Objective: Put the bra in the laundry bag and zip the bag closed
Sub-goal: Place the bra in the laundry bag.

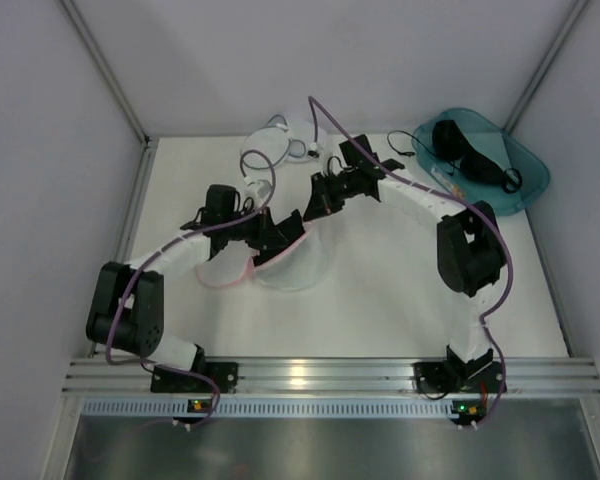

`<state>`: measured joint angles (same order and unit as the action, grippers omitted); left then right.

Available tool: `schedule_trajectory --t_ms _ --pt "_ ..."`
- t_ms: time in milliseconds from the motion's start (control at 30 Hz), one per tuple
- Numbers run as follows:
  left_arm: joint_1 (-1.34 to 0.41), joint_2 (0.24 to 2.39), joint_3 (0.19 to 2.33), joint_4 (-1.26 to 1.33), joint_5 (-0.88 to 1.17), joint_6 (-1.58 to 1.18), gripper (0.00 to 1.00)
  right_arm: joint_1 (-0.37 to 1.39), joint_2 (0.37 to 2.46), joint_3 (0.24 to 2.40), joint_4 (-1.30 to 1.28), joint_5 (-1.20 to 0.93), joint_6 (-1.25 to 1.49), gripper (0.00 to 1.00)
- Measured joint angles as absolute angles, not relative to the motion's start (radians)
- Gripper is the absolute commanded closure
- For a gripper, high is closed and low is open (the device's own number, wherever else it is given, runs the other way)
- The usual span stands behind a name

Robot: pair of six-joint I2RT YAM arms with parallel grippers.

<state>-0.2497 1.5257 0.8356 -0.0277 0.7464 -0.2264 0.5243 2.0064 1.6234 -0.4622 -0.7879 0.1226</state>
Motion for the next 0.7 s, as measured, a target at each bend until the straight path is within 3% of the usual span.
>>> schedule_trajectory --t_ms 267,433,700 --pt "-0.557 1.258 0.835 -0.231 0.395 -0.012 1.00 0.548 1.907 1.570 -0.425 -0.795 0.169 1.00" --pt "-0.692 1.255 0.817 -0.300 0.171 0.015 1.00 0.550 1.881 1.515 -0.381 -0.794 0.224 1.00" --pt "-0.760 1.380 0.810 -0.331 -0.194 -0.027 1.00 0.552 1.846 1.428 -0.369 -0.807 0.262 1.00"
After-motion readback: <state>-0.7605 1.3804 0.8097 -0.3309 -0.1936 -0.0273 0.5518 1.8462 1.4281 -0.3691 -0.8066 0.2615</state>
